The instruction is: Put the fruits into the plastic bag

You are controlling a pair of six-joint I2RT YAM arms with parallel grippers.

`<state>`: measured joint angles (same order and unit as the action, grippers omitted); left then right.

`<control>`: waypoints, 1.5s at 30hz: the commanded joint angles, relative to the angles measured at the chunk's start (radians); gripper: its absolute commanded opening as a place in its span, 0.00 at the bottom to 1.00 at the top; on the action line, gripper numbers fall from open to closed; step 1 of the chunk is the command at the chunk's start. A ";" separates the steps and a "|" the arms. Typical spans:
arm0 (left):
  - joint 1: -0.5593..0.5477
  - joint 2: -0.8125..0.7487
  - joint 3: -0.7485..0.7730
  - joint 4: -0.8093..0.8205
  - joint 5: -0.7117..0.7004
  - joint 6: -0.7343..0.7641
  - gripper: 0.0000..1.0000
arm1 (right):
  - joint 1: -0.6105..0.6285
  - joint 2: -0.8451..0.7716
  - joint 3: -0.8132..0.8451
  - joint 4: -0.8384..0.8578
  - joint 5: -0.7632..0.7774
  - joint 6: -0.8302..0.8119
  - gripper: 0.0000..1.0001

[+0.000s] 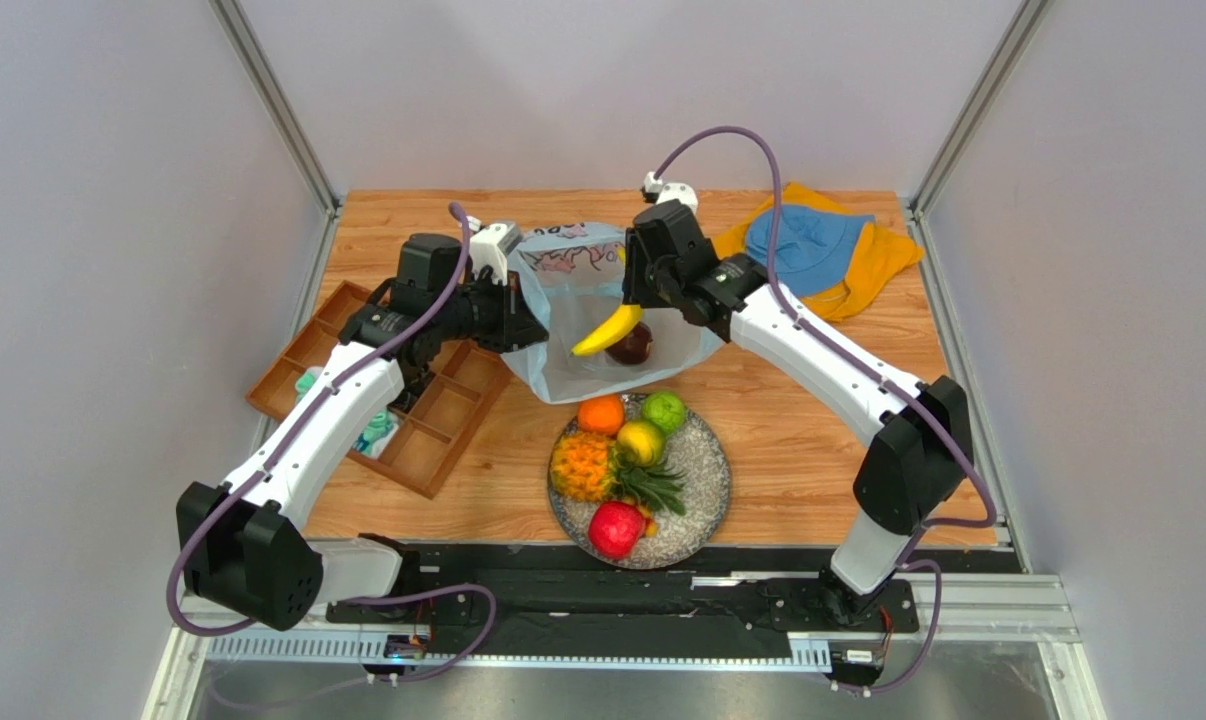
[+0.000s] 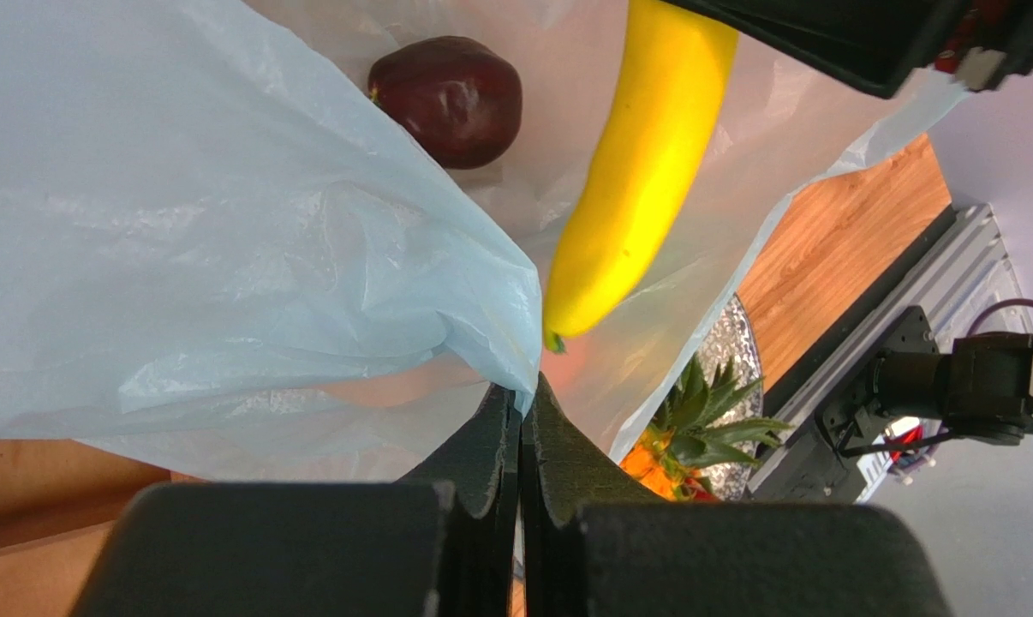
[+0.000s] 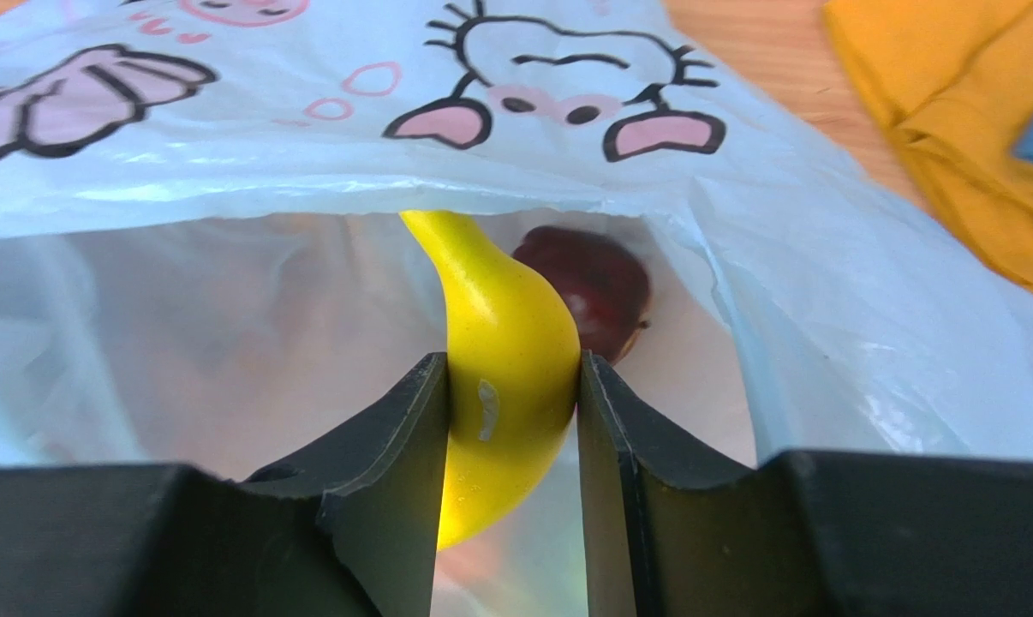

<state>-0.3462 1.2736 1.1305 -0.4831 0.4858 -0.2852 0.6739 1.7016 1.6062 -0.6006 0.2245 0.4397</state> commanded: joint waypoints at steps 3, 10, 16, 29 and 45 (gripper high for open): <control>0.004 -0.026 0.023 0.017 0.022 0.001 0.00 | 0.072 0.085 -0.002 0.131 0.295 -0.053 0.00; 0.004 -0.023 0.023 0.018 0.023 0.001 0.00 | 0.079 0.213 0.066 0.117 0.312 -0.053 0.01; 0.004 -0.022 0.023 0.017 0.019 0.003 0.00 | 0.079 0.277 0.110 0.076 0.291 -0.045 0.18; 0.004 -0.025 0.025 0.017 0.022 0.004 0.00 | 0.078 0.271 0.089 0.088 0.283 -0.067 0.65; 0.004 -0.033 0.025 0.015 0.020 0.003 0.00 | 0.078 0.138 0.020 0.173 0.087 -0.153 0.64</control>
<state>-0.3462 1.2736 1.1305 -0.4831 0.4892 -0.2852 0.7540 1.9526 1.6428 -0.5098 0.4080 0.3370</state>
